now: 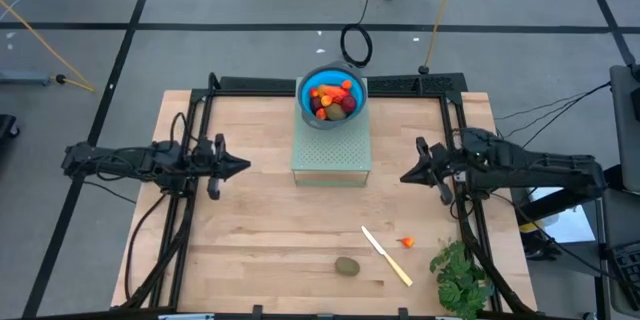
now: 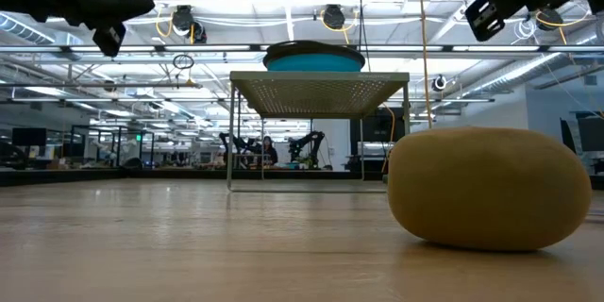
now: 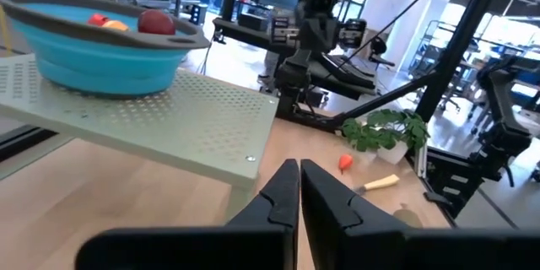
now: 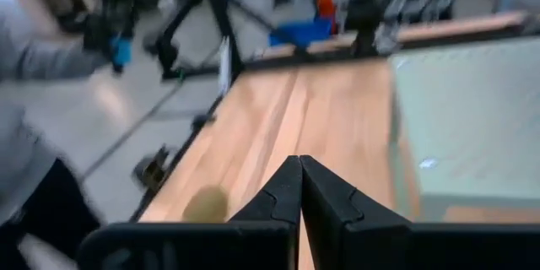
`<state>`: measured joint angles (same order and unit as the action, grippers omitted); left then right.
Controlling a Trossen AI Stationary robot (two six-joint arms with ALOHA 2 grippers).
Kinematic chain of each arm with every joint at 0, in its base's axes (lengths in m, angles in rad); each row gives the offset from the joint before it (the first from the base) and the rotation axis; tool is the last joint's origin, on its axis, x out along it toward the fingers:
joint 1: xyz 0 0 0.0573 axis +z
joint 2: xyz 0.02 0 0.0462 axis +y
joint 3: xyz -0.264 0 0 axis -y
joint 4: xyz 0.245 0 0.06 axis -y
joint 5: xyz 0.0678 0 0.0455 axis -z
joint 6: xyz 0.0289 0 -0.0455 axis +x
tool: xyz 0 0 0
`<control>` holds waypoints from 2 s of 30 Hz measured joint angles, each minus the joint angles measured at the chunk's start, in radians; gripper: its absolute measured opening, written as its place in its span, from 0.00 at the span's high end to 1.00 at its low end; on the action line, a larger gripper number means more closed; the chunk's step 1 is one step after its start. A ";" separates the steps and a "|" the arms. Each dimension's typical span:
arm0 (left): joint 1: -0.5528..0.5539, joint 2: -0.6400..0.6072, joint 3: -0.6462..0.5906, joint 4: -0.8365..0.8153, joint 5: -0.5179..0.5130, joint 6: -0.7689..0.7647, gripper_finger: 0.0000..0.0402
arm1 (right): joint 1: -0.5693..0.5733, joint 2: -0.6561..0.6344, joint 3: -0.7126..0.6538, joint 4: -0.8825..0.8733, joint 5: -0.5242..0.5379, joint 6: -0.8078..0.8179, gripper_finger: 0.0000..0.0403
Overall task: Pick & Place Fruit
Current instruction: Put the peach into the blue strainer bowl on the shelf
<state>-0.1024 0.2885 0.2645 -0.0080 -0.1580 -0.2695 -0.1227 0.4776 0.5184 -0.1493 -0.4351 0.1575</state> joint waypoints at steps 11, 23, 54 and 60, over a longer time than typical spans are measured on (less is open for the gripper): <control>0.000 -0.029 -0.003 -0.041 -0.016 0.018 0.97 | 0.180 0.210 0.267 -0.367 0.072 -0.090 1.00; 0.000 -0.028 -0.003 -0.052 -0.032 0.013 0.99 | 0.469 0.506 0.445 -0.575 0.224 -0.092 1.00; 0.000 -0.028 -0.003 -0.081 0.004 0.118 0.95 | 0.679 0.920 0.737 -0.827 0.227 -0.035 0.96; 0.000 -0.027 -0.003 -0.080 0.004 0.118 0.95 | 0.679 0.945 0.737 -0.828 0.227 0.036 0.90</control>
<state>-0.1024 0.2615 0.2613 -0.0883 -0.1545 -0.1516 0.5564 1.4224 1.2552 -0.9776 -0.2076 0.1932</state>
